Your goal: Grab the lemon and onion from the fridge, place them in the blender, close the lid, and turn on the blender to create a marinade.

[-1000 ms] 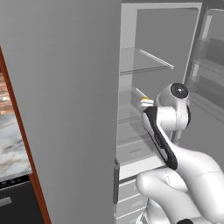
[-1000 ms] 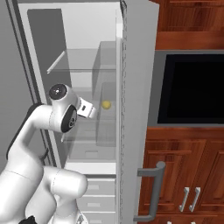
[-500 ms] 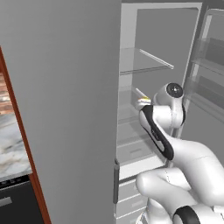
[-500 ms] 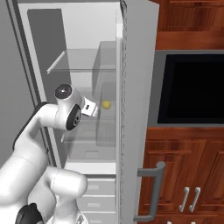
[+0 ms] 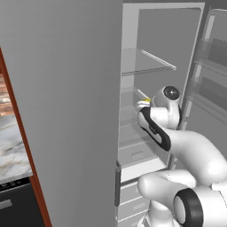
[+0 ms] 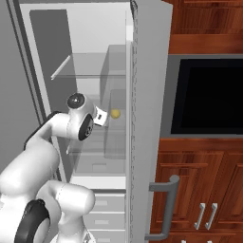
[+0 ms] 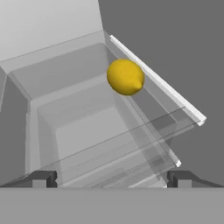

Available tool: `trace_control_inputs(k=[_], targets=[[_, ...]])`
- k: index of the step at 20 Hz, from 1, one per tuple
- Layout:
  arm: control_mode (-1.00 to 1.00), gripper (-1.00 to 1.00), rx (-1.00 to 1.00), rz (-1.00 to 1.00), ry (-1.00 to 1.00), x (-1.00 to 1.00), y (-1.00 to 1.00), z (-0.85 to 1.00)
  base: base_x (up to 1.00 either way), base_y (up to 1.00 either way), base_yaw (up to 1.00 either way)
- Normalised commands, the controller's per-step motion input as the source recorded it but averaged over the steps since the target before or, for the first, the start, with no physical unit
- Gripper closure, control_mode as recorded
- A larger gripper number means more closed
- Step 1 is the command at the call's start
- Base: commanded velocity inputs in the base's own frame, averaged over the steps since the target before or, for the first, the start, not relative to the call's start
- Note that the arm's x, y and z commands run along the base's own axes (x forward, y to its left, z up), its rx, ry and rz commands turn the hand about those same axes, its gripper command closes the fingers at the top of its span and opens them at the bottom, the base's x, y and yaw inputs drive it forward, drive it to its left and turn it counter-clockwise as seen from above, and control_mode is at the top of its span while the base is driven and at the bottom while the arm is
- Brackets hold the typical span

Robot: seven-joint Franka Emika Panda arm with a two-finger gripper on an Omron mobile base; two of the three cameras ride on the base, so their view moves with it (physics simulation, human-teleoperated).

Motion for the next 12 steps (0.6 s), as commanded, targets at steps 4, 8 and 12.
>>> trace_control_inputs(k=[4, 8, 12], targets=[[-1.00, -1.00, 0.00, 0.00, 0.04, 0.34, 0.00, -0.11, 0.00, 0.00, 0.00], [-1.00, -1.00, 0.00, 0.00, 0.05, 0.28, -0.02, -0.02, 0.00, 0.00, 0.00], [-1.00, -1.00, -0.01, 0.00, 0.05, 0.24, -0.02, 0.00, 0.00, 0.00, 0.00]])
